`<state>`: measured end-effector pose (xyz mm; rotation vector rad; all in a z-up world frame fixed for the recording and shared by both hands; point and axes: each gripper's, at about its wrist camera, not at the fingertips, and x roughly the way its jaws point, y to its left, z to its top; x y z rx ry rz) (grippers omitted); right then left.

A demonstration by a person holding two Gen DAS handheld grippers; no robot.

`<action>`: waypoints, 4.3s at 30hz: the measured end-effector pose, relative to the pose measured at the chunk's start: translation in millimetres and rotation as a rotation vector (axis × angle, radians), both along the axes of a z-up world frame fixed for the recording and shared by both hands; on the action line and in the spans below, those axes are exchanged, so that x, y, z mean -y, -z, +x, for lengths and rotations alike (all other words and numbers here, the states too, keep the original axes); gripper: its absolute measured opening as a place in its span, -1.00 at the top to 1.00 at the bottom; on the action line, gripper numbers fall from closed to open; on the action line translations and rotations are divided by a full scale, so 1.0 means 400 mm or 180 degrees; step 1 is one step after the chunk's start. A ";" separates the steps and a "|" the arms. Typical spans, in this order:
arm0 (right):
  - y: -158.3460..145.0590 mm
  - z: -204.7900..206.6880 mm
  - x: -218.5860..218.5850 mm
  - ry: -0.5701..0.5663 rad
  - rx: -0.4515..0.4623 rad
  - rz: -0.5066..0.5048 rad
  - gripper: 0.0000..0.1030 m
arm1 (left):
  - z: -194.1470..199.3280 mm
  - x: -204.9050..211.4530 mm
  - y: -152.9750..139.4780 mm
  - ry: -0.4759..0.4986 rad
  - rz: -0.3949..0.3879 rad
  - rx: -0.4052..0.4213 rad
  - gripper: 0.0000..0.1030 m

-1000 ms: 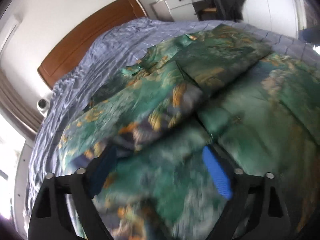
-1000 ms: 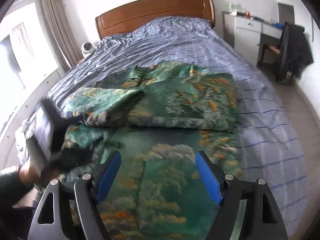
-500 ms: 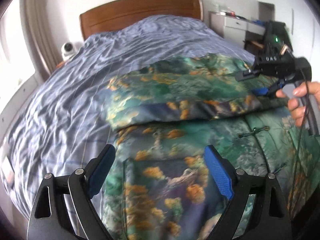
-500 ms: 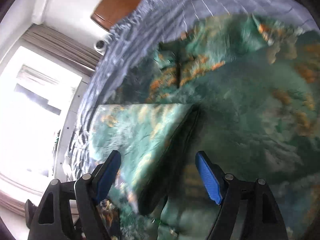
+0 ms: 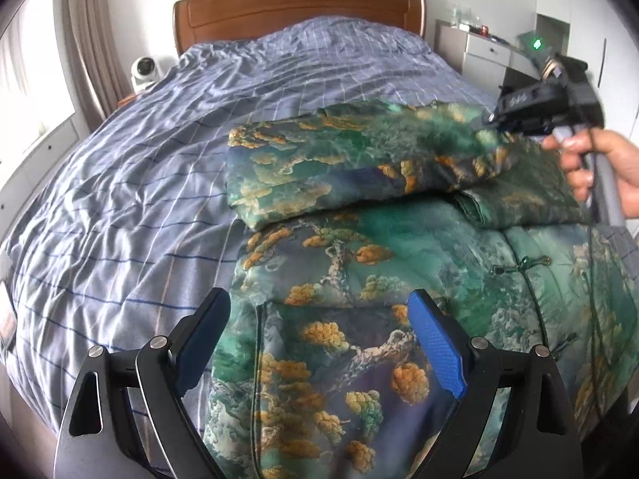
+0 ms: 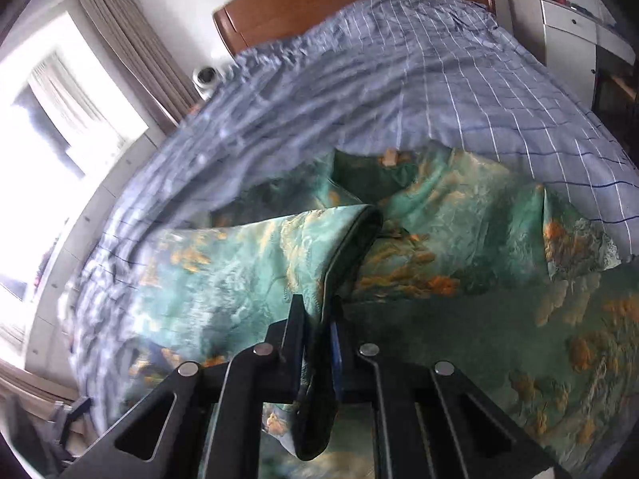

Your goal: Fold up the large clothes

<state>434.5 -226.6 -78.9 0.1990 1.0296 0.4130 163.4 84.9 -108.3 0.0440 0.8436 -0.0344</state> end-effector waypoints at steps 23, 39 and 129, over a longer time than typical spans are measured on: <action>0.097 -0.116 -0.106 -0.0810 0.0418 -0.0647 -0.12 | 0.483 0.000 0.111 0.0031 -0.0283 -0.0697 -0.76; 0.160 -0.095 -0.087 -0.0622 0.0262 -0.0408 -0.12 | 0.612 0.027 0.052 0.0133 -0.0377 -0.0693 -0.76; 0.122 -0.792 0.539 0.0305 -0.0864 0.0111 0.67 | -0.171 -0.122 0.139 0.0492 -0.0699 -0.1204 0.62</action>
